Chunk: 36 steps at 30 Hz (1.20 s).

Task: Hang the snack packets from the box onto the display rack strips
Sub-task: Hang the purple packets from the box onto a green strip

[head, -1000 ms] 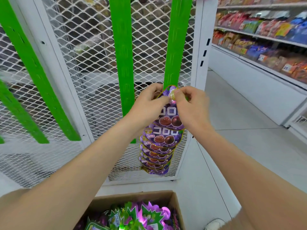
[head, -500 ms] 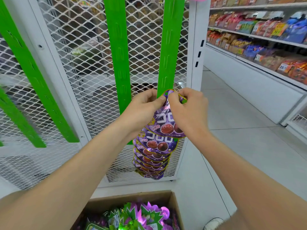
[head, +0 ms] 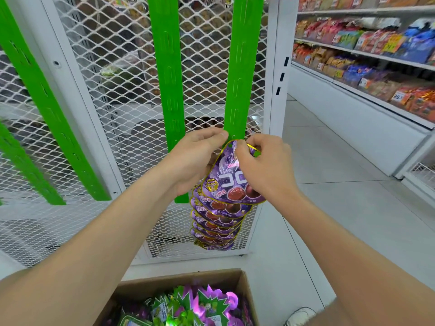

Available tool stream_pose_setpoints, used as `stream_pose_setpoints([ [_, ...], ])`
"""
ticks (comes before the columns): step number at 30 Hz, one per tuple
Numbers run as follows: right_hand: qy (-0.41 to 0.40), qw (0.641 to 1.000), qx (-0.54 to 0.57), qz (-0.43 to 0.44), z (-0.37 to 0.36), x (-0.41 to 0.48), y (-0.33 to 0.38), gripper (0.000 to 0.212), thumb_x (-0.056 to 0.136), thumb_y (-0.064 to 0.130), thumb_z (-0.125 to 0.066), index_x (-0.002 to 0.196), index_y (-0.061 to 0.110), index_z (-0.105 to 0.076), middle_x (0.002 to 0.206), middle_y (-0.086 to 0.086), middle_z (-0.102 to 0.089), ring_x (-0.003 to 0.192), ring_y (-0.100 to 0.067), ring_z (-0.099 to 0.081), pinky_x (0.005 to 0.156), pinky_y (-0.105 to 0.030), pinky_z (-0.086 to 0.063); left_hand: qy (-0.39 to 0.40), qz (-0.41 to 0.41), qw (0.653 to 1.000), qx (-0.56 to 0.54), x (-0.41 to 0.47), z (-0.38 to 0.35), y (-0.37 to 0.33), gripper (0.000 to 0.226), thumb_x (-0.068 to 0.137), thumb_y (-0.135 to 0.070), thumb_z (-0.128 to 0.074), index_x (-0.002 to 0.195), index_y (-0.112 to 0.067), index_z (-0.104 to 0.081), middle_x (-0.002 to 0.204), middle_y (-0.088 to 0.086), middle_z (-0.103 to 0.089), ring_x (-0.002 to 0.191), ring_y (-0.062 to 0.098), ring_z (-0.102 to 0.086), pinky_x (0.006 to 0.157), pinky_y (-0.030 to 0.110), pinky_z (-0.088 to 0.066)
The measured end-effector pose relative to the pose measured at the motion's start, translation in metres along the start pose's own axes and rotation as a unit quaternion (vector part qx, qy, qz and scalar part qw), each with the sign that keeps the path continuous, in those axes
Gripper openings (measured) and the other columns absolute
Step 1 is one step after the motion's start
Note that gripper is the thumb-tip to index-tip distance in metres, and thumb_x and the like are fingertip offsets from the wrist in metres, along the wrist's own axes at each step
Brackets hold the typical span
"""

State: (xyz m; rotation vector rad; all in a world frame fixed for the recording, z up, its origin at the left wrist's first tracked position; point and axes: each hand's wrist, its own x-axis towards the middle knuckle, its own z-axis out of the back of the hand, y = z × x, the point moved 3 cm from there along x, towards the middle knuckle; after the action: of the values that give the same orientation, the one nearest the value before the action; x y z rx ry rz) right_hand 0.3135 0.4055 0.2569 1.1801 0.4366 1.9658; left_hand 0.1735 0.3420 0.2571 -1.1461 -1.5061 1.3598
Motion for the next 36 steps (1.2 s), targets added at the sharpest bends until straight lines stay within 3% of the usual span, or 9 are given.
stream_pose_setpoints([
  [7,-0.056,0.997,0.036,0.027,0.009,0.002,0.004,0.034,0.1,0.033,-0.06,0.073,0.013,-0.063,0.063,-0.002,-0.061,0.066,-0.024,-0.055,0.068,-0.041,-0.045,-0.001,-0.021,1.0,0.014,-0.004,-0.001,-0.004,0.024,0.111,-0.015,-0.051,0.091,-0.016,-0.065,0.068,-0.006,-0.067,0.058,0.009,-0.063,0.056,0.018,-0.053],
  [15,-0.033,0.999,-0.006,0.023,0.002,-0.001,0.006,0.041,0.096,0.033,-0.062,0.061,0.017,-0.048,0.051,0.002,-0.042,0.055,-0.019,-0.04,0.058,-0.034,-0.032,0.005,-0.022,1.0,0.014,-0.002,-0.001,-0.004,0.022,0.111,-0.016,-0.051,0.096,-0.014,-0.067,0.073,-0.003,-0.07,0.062,0.008,-0.066,0.062,0.02,-0.055],
  [20,0.022,0.997,-0.058,0.034,-0.003,0.002,-0.007,0.045,0.097,0.036,-0.058,0.064,0.006,-0.055,0.054,-0.007,-0.045,0.058,-0.029,-0.042,0.056,-0.039,-0.035,-0.003,-0.061,0.996,0.071,-0.001,0.002,0.002,0.025,0.11,-0.016,-0.054,0.09,-0.018,-0.07,0.067,-0.008,-0.063,0.06,0.009,-0.056,0.063,0.025,-0.045],
  [24,0.081,0.994,-0.069,0.031,-0.003,0.0,-0.02,0.051,0.101,0.042,-0.061,0.067,0.005,-0.064,0.054,-0.01,-0.054,0.058,-0.034,-0.05,0.06,-0.042,-0.043,-0.04,-0.194,0.942,0.269,-0.004,0.013,0.015,0.022,0.104,-0.012,-0.06,0.121,-0.021,-0.071,0.108,-0.006,-0.077,0.1,0.016,-0.073,0.093,0.036,-0.057],
  [26,0.085,0.994,-0.072,0.011,-0.003,-0.003,-0.025,0.042,0.097,0.046,-0.065,0.075,0.011,-0.071,0.061,-0.003,-0.064,0.063,-0.028,-0.06,0.066,-0.04,-0.05,-0.064,-0.248,0.894,0.367,-0.015,0.014,0.028,0.036,0.098,-0.01,-0.064,0.133,-0.017,-0.063,0.127,-0.002,-0.07,0.12,0.016,-0.066,0.109,0.033,-0.049],
  [28,0.08,0.993,-0.085,-0.007,-0.003,-0.012,-0.03,0.027,0.09,0.045,-0.069,0.088,0.018,-0.071,0.078,-0.001,-0.072,0.078,-0.027,-0.068,0.076,-0.041,-0.055,-0.122,-0.259,0.85,0.442,-0.035,0.017,0.045,0.047,0.092,-0.009,-0.066,0.137,-0.012,-0.056,0.134,0.005,-0.059,0.127,0.022,-0.056,0.11,0.028,-0.041],
  [30,0.082,0.99,-0.111,-0.039,-0.003,-0.028,-0.036,0.03,0.087,0.034,-0.07,0.108,0.014,-0.065,0.104,-0.008,-0.07,0.099,-0.031,-0.065,0.088,-0.042,-0.052,-0.145,-0.251,0.822,0.491,-0.056,0.021,0.069,0.045,0.089,-0.01,-0.064,0.132,-0.013,-0.054,0.129,0.008,-0.053,0.12,0.028,-0.053,0.104,0.037,-0.044],
  [33,0.153,0.973,-0.16,-0.061,-0.005,-0.064,-0.04,0.03,0.085,0.014,-0.065,0.112,0.001,-0.063,0.115,-0.02,-0.063,0.108,-0.04,-0.058,0.091,-0.042,-0.048,-0.01,-0.172,0.825,0.539,-0.083,0.027,0.111,0.028,0.087,-0.02,-0.061,0.115,-0.019,-0.058,0.112,0.003,-0.062,0.104,0.028,-0.061,0.09,0.045,-0.052],
  [36,0.379,0.901,-0.197,-0.07,-0.022,-0.119,-0.045,0.02,0.083,0.009,-0.061,0.093,-0.005,-0.071,0.099,-0.024,-0.072,0.097,-0.04,-0.066,0.084,-0.042,-0.056,0.187,-0.014,0.773,0.605,-0.114,0.034,0.156,0.014,0.093,-0.025,-0.062,0.106,-0.022,-0.066,0.101,0.001,-0.073,0.098,0.025,-0.069,0.081,0.035,-0.054],
])
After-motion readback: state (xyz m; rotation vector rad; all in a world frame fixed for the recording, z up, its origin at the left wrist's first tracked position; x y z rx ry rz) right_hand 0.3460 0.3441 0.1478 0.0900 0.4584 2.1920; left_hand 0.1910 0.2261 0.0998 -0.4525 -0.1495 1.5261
